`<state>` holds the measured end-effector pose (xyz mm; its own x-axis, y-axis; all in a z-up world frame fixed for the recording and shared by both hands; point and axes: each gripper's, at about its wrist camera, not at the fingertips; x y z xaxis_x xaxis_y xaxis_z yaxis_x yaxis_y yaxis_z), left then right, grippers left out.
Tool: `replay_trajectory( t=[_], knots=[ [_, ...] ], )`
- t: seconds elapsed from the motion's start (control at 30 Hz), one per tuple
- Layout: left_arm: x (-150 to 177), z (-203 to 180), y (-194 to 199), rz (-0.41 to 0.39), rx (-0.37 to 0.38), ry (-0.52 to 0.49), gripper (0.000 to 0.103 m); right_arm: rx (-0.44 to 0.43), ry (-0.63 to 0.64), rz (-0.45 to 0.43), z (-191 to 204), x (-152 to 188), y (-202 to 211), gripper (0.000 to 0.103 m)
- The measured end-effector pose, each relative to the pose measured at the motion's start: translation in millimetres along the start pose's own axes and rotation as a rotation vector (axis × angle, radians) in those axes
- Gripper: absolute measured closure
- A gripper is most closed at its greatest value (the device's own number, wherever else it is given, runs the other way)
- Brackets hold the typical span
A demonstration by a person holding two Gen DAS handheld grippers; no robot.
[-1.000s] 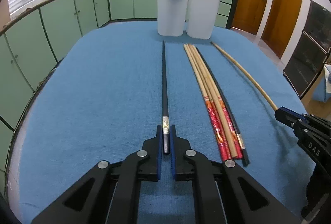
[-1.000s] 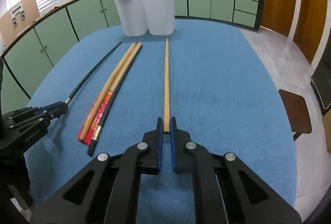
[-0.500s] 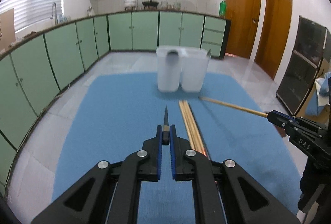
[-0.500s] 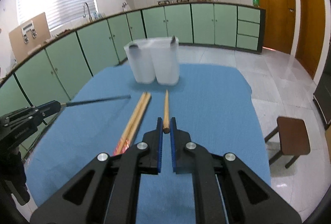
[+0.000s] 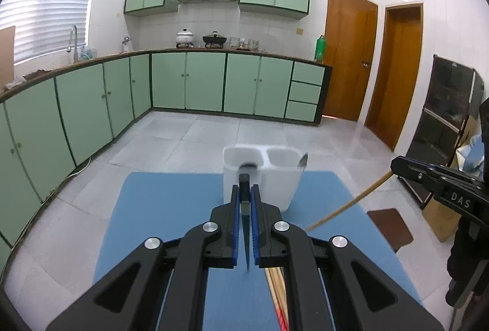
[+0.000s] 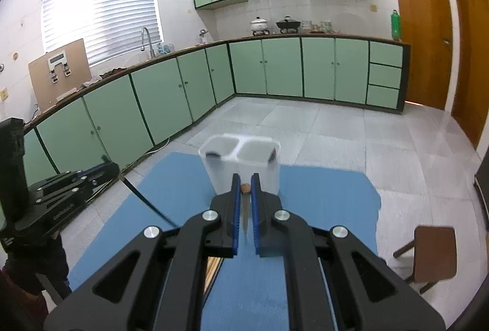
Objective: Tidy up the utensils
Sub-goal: 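Lift both chopsticks over the white cups and lower them in, then open both grippers and move them back over the remaining chopsticks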
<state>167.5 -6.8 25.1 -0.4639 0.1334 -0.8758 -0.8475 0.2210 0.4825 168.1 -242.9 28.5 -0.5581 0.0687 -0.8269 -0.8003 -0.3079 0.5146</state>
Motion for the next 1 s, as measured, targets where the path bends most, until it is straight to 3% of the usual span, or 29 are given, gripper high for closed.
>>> replay_trajectory(
  t=[0.13,0.3,0.47,0.63,0.8,1.0],
  knots=[
    [-23.6,3.9,-6.4,-0.032,0.008,-0.009,0.096,-0.029,0.014,-0.005,0.8,-30.2,-2.1,0.097],
    [-67.4,4.2,1.1,-0.135,0.03,-0.023,0.096,-0.064,0.031,-0.056,4.1,-80.0,4.6,0.097],
    [-115.4,5.3,-3.4,-0.246,0.026,-0.025,0.096,-0.056,0.044,-0.133,4.0,-129.1,1.1,0.097],
    [-141.9,-1.7,-24.1,-0.318,-0.008,-0.05,0.096,0.002,0.061,-0.174,0.5,-158.9,-26.9,0.097],
    [-138.3,-10.2,-68.5,-0.307,-0.043,-0.068,0.096,0.024,0.03,-0.115,-12.1,-154.0,-75.4,0.097],
    [-117.9,-11.0,-114.5,-0.167,0.009,-0.042,0.096,0.047,0.032,-0.021,-10.3,-127.1,-113.8,0.097]
  ],
)
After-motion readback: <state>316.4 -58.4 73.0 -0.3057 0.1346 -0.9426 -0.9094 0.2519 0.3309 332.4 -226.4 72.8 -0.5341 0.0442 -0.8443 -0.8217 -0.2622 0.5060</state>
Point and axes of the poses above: each gripper's, at about its wrist camera, not at the fingertips, and y roughly against the way its jaws point, z to its left, x to its underside, and after that the axes turned 7 degrees about -y, right-handed
